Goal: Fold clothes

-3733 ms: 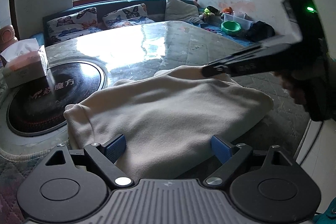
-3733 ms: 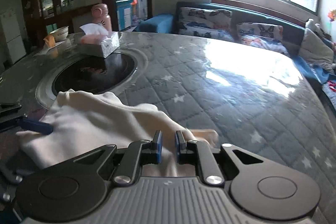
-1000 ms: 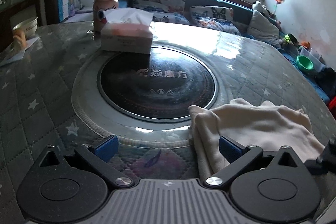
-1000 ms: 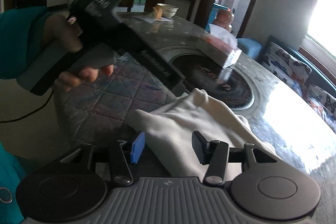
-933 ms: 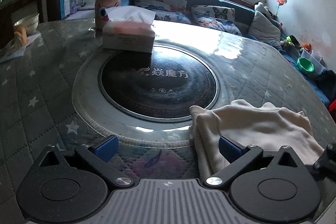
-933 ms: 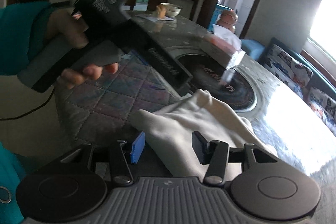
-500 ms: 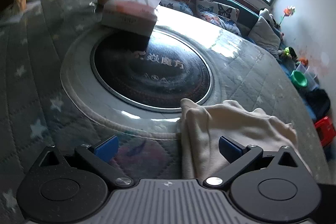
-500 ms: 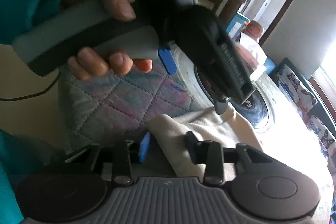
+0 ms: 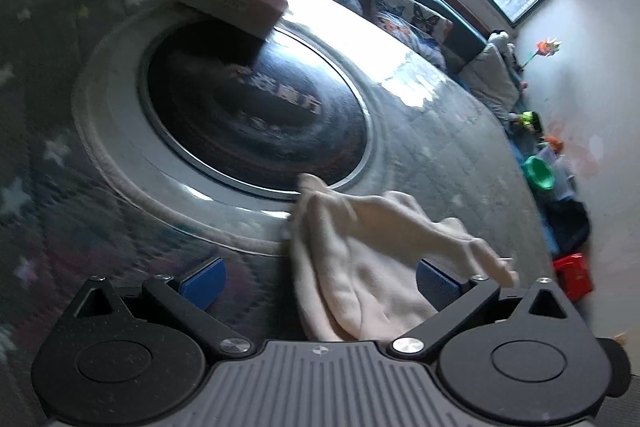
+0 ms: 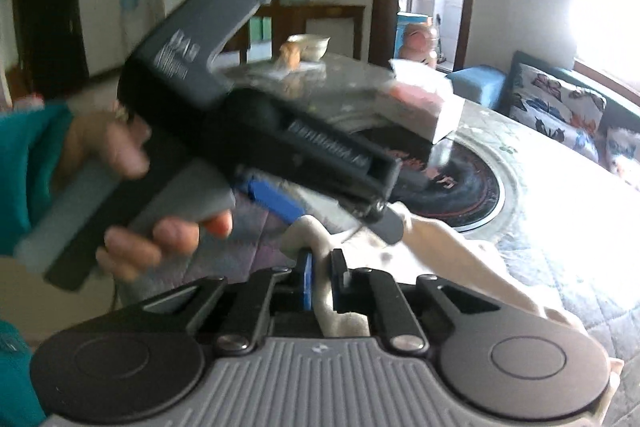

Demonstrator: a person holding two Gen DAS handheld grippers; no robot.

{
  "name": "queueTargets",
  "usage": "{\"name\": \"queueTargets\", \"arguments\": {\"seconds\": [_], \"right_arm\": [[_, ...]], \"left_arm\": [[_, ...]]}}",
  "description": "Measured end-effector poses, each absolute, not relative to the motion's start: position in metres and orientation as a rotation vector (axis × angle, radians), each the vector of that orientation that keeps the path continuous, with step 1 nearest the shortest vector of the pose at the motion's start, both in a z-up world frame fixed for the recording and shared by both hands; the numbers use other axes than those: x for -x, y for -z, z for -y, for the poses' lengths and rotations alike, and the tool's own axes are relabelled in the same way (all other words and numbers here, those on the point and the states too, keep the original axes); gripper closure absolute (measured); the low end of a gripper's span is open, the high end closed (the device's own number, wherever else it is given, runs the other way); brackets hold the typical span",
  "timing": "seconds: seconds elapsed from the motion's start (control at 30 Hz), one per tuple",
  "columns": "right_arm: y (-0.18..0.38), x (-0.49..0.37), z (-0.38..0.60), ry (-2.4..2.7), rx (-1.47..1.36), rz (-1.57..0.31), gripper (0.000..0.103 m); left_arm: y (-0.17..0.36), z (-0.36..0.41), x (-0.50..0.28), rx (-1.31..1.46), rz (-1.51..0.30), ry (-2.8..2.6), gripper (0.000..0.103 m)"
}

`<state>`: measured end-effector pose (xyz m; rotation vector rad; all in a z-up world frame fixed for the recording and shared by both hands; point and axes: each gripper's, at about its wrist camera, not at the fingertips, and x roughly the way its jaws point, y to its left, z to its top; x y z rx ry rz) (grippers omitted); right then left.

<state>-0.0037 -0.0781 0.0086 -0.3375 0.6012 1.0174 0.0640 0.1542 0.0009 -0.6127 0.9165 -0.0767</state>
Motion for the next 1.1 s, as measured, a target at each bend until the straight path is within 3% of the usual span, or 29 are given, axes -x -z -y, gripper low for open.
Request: {"name": "queueTargets", "arguments": {"seconds": [0.13, 0.33, 0.47, 0.63, 0.7, 0.93, 1.0, 1.1], "right_arm": [[-0.017, -0.005, 0.091, -1.027, 0.264, -0.607, 0.097], [-0.019, -0.006, 0.101, -1.041, 0.237, -0.593, 0.097], [-0.019, -0.003, 0.101, -1.054, 0.236, -0.593, 0.097], [-0.019, 0.001, 0.101, -1.06, 0.248, -0.587, 0.097], [-0.019, 0.001, 0.103, -1.061, 0.25, -0.588, 0.096], [-0.019, -0.001, 0.13, -0.988, 0.225, -0.595, 0.081], [-0.018, -0.01, 0.145, -0.927, 0.206, -0.606, 0.07], [-0.014, -0.026, 0.169, -0.802, 0.188, -0.622, 0.067]], "left_arm": [[0.004, -0.156, -0.071, 0.737, -0.939, 0.138, 0.009], [0.01, -0.152, -0.079, 0.825, -0.953, 0.194, 0.028], [0.017, -0.151, -0.082, 0.889, -0.977, 0.221, 0.049], [0.016, -0.146, -0.087, 0.865, -0.989, 0.223, 0.064], [0.018, -0.145, -0.087, 0.848, -0.992, 0.224, 0.076], [0.021, -0.144, -0.086, 0.803, -0.989, 0.23, 0.082], [0.02, -0.143, -0.085, 0.79, -0.987, 0.232, 0.082], [0.02, -0.143, -0.084, 0.781, -0.983, 0.235, 0.081]]}}
